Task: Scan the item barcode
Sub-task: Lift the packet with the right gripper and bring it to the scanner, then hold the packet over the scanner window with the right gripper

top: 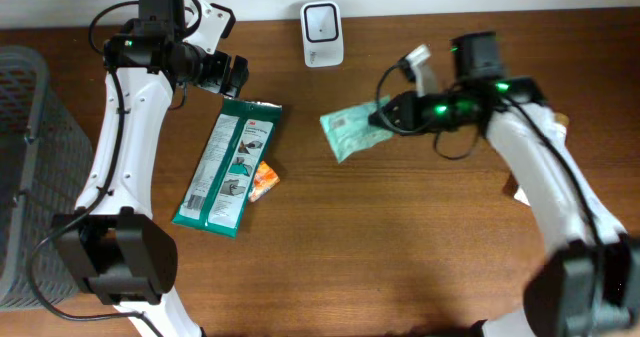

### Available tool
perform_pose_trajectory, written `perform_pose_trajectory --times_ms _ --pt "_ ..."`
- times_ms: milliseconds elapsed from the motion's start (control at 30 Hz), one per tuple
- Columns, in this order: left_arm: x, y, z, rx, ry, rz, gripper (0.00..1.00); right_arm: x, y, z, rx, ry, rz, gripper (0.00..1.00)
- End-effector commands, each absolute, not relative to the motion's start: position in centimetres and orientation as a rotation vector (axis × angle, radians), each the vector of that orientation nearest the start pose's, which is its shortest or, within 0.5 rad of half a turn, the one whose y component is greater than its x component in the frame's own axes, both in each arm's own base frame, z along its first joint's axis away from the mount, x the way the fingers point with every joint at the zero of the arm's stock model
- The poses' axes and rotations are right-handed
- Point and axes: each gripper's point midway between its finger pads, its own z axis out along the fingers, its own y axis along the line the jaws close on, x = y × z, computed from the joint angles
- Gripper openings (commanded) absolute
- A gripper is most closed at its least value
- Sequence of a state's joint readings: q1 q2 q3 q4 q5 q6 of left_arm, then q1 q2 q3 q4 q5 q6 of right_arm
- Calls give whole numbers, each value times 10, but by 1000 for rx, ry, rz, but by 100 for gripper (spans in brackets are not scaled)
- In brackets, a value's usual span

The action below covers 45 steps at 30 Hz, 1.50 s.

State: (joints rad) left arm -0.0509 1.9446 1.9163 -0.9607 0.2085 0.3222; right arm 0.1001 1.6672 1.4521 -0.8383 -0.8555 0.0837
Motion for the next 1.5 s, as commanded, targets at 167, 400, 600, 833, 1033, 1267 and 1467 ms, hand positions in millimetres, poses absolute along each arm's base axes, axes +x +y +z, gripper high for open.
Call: perform_pose_trajectory --times_ms 167,400,600,833,1033,1267,1467 --pt "493 -60 233 547 2423 -148 99 348 160 286 -316 2340 1141 4" --pt "493 -60 233 547 2423 -148 99 362 167 289 -249 2408 883 4" --pt "493 -60 233 547 2423 -148 99 413 158 325 -282 2398 494 4" --pt "493 -60 233 548 2423 -148 99 530 156 314 -386 2141 -229 4" --pt "493 -60 233 548 2423 -148 99 610 178 285 -600 1889 -527 4" --pt "493 -60 233 548 2423 -148 99 659 213 241 -979 1597 -790 4" --pt "493 -60 233 548 2423 -148 99 665 230 213 -1037 1565 -787 4"
